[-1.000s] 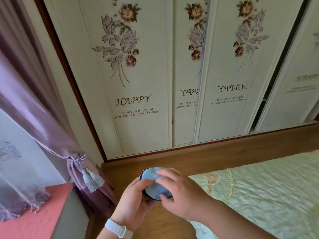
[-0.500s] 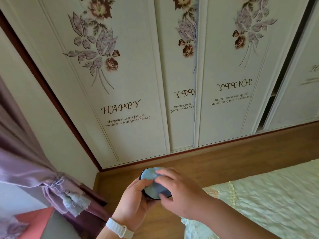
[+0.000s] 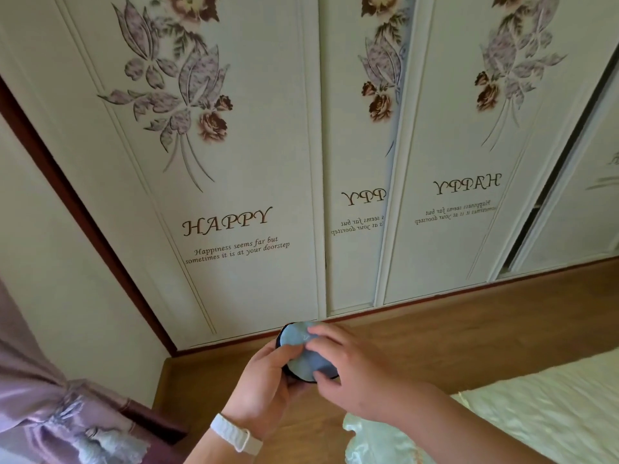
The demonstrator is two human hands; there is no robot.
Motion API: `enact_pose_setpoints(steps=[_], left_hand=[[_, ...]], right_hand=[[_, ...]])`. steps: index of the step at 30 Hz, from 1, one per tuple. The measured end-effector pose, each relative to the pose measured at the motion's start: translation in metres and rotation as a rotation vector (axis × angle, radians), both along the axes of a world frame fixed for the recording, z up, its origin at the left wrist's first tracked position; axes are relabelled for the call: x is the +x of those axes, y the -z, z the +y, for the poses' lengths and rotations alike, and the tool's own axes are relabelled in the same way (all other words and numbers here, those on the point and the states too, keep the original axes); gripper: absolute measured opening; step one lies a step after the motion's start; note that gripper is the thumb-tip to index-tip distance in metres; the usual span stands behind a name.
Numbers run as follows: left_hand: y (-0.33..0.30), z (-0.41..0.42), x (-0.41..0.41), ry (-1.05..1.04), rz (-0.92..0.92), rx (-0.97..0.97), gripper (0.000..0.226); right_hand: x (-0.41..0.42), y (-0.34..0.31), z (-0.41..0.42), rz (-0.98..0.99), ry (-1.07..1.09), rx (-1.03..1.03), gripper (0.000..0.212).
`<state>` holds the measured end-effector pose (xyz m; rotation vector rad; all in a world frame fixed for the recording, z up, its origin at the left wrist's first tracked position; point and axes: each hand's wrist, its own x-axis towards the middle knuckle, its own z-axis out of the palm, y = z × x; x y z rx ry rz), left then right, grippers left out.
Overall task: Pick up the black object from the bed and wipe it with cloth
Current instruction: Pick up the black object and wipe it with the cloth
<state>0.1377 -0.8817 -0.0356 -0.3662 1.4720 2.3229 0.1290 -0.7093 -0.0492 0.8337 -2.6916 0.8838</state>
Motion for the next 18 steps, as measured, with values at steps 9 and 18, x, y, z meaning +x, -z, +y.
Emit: enact_pose_setpoints(steps=[9,18], left_hand=[[0.001,-0.080,-0.148,0.120,0.029,0.025,0.021],[0.002,-0.099,-0.247,0.207,0.043,0.038,0.030]], right_hand=[[-0.127,-0.013,-0.080,0.004,0.097,0.075,0.039],[-0.205,-0.030,-0.101,0.015,0.155,0.175,0.042]])
